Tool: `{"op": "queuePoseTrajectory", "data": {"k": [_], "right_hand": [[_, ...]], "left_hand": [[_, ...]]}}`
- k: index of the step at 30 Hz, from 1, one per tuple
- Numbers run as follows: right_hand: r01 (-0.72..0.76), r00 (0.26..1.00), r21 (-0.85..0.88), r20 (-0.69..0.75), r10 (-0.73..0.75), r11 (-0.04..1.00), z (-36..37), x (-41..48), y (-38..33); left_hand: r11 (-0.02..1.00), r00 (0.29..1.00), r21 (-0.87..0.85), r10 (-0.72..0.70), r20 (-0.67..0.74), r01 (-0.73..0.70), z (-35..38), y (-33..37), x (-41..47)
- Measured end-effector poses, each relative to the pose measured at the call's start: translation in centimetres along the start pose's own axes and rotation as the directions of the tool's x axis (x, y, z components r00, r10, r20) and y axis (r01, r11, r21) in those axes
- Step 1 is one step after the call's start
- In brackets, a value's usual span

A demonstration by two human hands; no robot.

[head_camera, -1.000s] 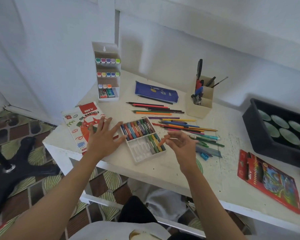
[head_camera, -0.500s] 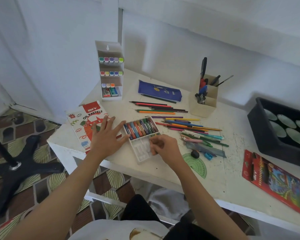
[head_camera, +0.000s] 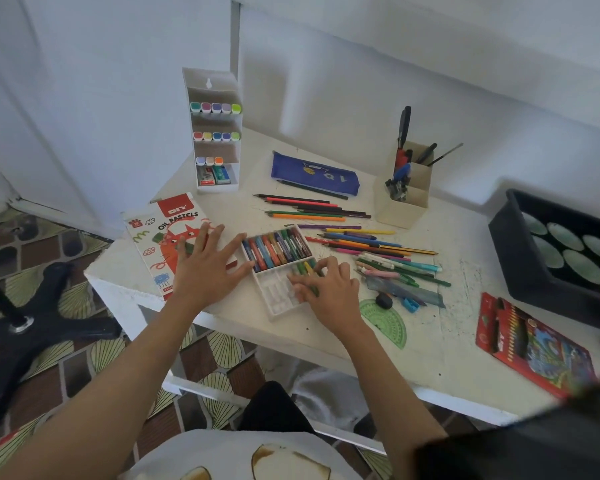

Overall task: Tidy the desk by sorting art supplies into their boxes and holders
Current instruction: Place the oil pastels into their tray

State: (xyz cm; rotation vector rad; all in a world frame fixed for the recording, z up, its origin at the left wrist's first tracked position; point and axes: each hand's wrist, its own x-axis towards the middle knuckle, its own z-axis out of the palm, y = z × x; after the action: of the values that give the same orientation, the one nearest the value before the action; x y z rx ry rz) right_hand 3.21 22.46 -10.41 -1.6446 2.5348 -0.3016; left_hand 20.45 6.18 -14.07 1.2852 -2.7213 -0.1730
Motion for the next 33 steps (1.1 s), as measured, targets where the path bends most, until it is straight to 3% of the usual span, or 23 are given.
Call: {"op": "queuePoseTrajectory", "data": {"k": [2,4,8,10,12,15,27,33], "right_hand": [[0.031,0.998,-0.020,-0.056,-0.032,0.999,-0.3,-0.5,0.7],[-0.083,0.979,0.068,-0.183,0.094,0.994,-0.8,-1.3,1.8],[-0.459,0.799,0.161,-0.356,0.485,0.874,-2.2,-3.3,5.5],[-0.630,0.697,0.109,-0.359,0.621,0.769,-3.0,-4.3,7.5],[-0.730,0.645,0.013,-0.321,0.694,0.684,-3.5,-5.1,8.9],[-0.744,0.657,-0.078,-0.261,0.707,0.663,-3.5,-5.1,9.4],[-0.727,0.675,-0.111,-0.296,0.676,0.677,-1.7,-2.5,6.4],[-0.688,0.696,-0.025,-0.304,0.650,0.725,-2.1,-2.2,6.5]], "left_hand": [[1.000,1.000,0.002,0.001,-0.001,-0.001,0.0,0.0,0.0],[1.000,1.000,0.006,0.004,-0.002,-0.004,-0.1,0.0,0.0],[1.000,1.000,0.011,0.007,-0.008,-0.007,0.0,0.0,0.0],[1.000,1.000,0.018,0.005,-0.010,-0.005,0.0,0.0,0.0],[1.000,1.000,0.012,0.003,-0.013,-0.002,0.0,0.1,0.1],[1.000,1.000,0.018,0.005,-0.011,-0.005,0.1,0.0,0.1],[1.000,1.000,0.018,0.010,-0.019,-0.010,0.0,0.0,0.0],[1.000,1.000,0.014,0.007,-0.022,-0.007,-0.1,0.1,0.0]]}}
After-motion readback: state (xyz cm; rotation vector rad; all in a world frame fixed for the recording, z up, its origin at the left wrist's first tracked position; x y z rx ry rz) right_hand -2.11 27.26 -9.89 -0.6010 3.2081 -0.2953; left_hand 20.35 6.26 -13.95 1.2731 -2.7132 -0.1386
